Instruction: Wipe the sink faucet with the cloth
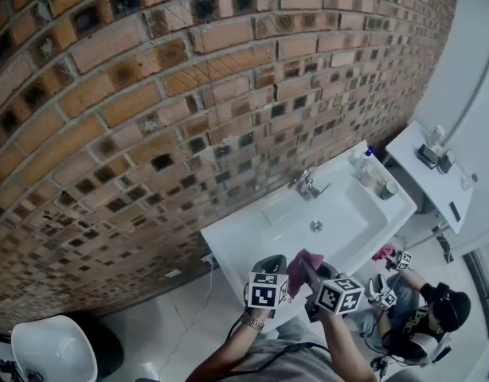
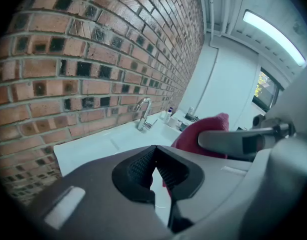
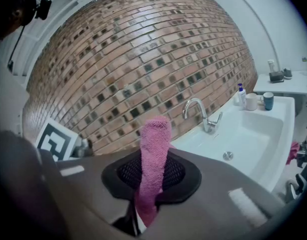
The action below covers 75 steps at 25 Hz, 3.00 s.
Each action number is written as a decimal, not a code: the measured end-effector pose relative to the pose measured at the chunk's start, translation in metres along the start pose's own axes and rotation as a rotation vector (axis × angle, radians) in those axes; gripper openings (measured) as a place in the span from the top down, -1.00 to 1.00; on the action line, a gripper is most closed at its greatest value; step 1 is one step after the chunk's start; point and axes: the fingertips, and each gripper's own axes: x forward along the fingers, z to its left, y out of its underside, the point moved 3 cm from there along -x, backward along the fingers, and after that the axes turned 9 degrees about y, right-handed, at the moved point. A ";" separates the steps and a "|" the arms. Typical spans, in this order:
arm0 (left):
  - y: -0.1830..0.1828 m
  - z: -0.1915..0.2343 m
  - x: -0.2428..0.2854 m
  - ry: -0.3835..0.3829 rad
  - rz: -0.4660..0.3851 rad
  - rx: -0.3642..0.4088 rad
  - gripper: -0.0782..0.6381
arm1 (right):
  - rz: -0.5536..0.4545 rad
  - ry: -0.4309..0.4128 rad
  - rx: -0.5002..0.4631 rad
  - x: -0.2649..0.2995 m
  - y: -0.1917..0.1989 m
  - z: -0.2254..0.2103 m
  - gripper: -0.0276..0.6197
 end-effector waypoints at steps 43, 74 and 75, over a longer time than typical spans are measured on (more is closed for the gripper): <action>-0.046 0.117 0.037 -0.224 0.059 -0.081 0.73 | -0.286 0.450 -0.929 0.237 -0.230 -0.150 0.75; -0.061 0.086 0.080 -0.142 0.102 -0.035 0.73 | 0.086 0.663 -0.365 0.244 -0.135 -0.348 0.77; -0.060 0.085 0.080 -0.139 0.102 -0.036 0.73 | 0.080 0.634 -0.319 0.247 -0.127 -0.350 0.77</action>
